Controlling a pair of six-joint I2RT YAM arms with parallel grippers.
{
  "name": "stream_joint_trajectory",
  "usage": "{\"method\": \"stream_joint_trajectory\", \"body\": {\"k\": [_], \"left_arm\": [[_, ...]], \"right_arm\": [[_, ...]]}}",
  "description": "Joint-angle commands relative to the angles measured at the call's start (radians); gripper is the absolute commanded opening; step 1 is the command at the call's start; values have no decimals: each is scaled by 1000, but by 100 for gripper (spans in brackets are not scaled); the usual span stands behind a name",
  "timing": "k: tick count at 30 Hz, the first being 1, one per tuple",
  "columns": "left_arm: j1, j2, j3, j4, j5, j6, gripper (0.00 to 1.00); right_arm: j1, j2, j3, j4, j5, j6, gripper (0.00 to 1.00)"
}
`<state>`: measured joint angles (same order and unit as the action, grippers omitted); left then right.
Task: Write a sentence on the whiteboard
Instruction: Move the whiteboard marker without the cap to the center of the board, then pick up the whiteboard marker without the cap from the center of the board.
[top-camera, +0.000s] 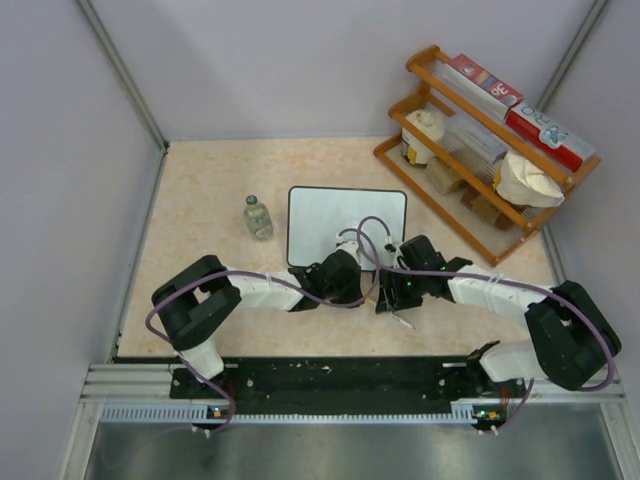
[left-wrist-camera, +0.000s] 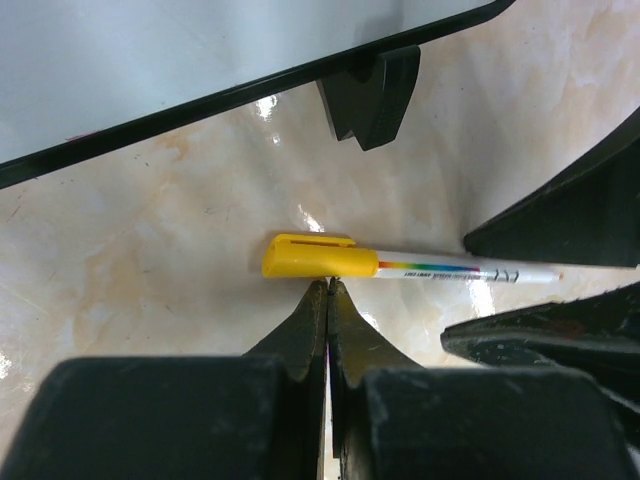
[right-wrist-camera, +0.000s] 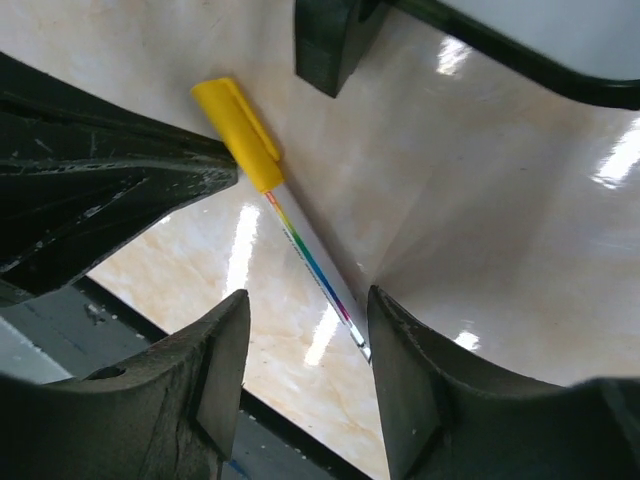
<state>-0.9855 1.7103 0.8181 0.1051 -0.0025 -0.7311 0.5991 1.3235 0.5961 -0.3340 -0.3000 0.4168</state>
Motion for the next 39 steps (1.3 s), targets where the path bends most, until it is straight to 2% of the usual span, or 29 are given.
{"method": "stream_joint_trajectory", "body": {"k": [1,7,11,16,20,21,22,24,30,34,39], "left_arm": [[13,23,-10,24,27,-4,0],[13,31,-3,27,42,-5,0],[13,-11,-40,36,35,-16,0],[13,-167,-114,-8,22,-11,3],[13,-328,-175,-96,-20,-22,21],[13,-406,-194,-100,-27,-31,47],[13,-446,-224,-100,-34,-36,58],[13,-562,-259,-145,-34,-39,71],[13,-793,-289,-229,-48,-18,77],[13,-882,-292,-277,-62,-11,79],[13,-962,-310,-304,-94,-14,79]], "right_arm": [[28,37,-28,64,-97,40,49],[37,33,-79,148,-148,99,48],[37,0,-52,129,-90,97,47],[39,-66,22,23,18,54,48],[54,-76,76,-17,110,13,48],[62,-64,80,-23,119,4,47],[77,-57,87,-26,128,-9,47],[97,-27,106,-28,151,-13,47],[194,39,166,-48,269,0,41],[243,133,229,-80,376,-13,36],[295,236,289,-118,439,-16,29]]}}
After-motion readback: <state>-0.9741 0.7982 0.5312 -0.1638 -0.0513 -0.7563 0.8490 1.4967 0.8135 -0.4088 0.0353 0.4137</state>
